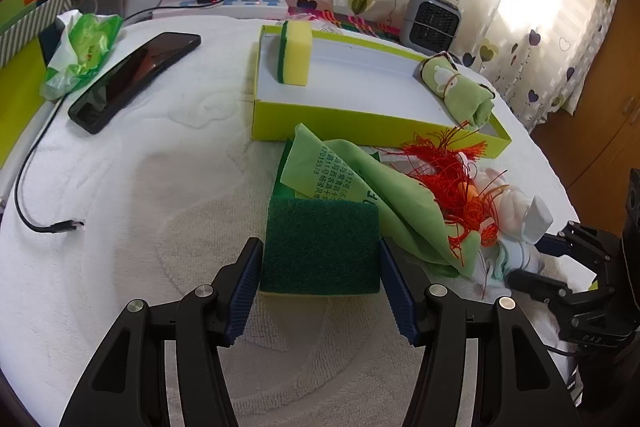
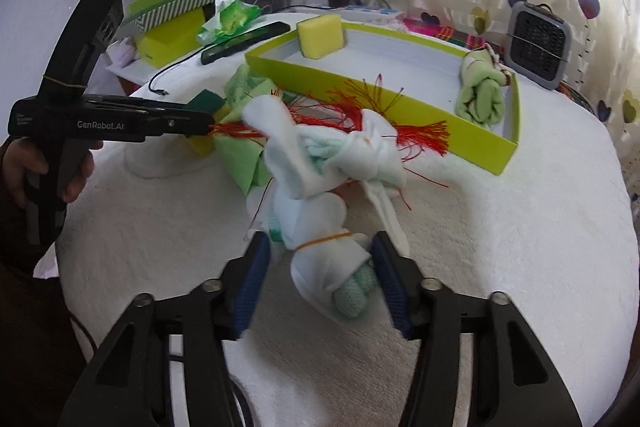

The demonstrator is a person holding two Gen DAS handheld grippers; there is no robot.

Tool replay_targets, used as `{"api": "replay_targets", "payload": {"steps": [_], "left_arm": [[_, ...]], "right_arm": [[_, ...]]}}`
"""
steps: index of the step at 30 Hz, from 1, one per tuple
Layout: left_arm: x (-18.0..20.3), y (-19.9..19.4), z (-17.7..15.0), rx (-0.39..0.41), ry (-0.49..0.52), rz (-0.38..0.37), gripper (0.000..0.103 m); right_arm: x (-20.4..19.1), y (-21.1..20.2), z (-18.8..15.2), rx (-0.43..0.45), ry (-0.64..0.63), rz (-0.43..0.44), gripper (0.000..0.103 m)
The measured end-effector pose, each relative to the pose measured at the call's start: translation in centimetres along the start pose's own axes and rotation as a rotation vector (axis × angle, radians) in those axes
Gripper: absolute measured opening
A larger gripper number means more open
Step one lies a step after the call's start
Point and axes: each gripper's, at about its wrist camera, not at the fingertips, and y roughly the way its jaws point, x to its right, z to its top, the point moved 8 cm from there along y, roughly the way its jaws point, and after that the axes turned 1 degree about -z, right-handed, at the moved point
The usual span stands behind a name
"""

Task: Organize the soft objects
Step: 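Grasp the second green-faced sponge with the left tool while the right tool grasps the white sock bundle, then carry the sponge with the left tool while the right tool carries the sock bundle into the box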

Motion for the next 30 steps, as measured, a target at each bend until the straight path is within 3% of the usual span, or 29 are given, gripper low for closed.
{"api": "replay_targets", "payload": {"steps": [5, 16, 30], "left_arm": [[0.0, 0.0, 0.0, 0.000, 0.001, 0.001, 0.057], [-0.2, -0.4, 0.0, 0.015, -0.009, 0.002, 0.057], [-0.6, -1.9, -0.6, 0.044, -0.021, 0.003, 0.057]], "right_arm": [[0.4, -0.9, -0.7, 0.000, 0.013, -0.018, 0.039], [1.1, -3.0, -2.7, 0.010, 0.082, -0.059, 0.038], [5.5, -6.1, -4.0, 0.083, 0.273, -0.204, 0.037]]}}
